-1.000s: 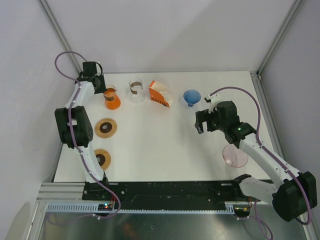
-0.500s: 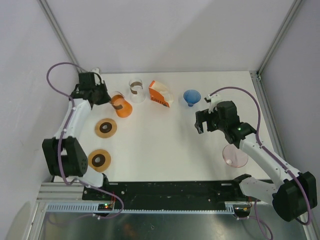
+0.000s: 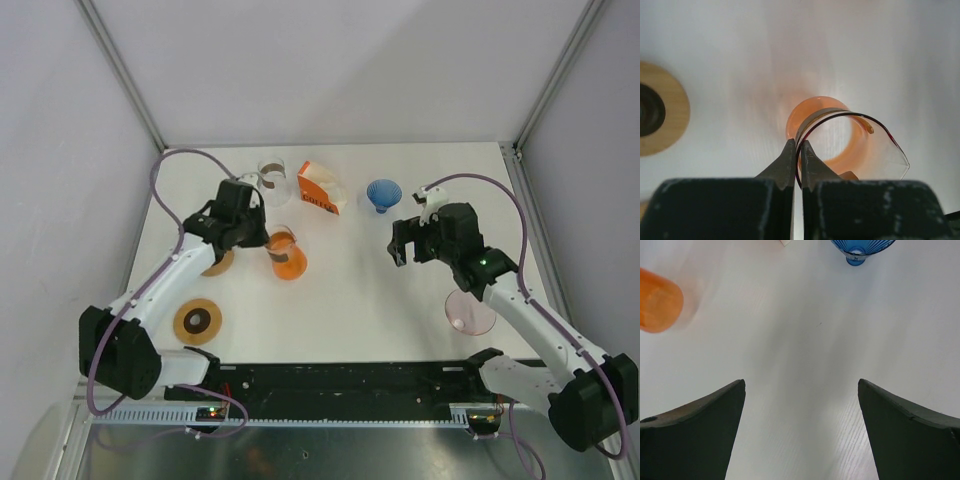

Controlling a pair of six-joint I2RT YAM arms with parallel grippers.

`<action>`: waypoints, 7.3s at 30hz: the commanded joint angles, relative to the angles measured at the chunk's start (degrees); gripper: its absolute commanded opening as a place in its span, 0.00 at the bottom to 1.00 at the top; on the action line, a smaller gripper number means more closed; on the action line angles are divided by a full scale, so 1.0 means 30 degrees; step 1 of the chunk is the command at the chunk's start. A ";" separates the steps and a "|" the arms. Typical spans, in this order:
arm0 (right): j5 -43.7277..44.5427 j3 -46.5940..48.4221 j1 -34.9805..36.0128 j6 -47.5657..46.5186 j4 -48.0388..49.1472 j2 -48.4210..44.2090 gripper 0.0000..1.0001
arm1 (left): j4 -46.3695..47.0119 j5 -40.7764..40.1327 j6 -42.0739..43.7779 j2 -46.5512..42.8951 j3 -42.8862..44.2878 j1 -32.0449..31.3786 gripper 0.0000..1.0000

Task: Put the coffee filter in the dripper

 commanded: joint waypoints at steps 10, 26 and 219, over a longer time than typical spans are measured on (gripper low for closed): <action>-0.0143 0.0763 0.0264 0.0744 0.0264 -0.0741 0.99 | -0.0012 -0.3458 -0.2302 0.0047 -0.1927 -0.0503 0.00; 0.0133 0.0765 0.0274 0.0387 0.0156 -0.0501 0.99 | 0.0060 -0.3699 -0.1714 0.0313 -0.0578 -0.0487 0.37; 0.1364 0.7837 -0.4142 0.4791 0.2055 1.0267 0.77 | -0.5247 -0.1397 1.1931 0.1474 0.7299 0.1203 0.53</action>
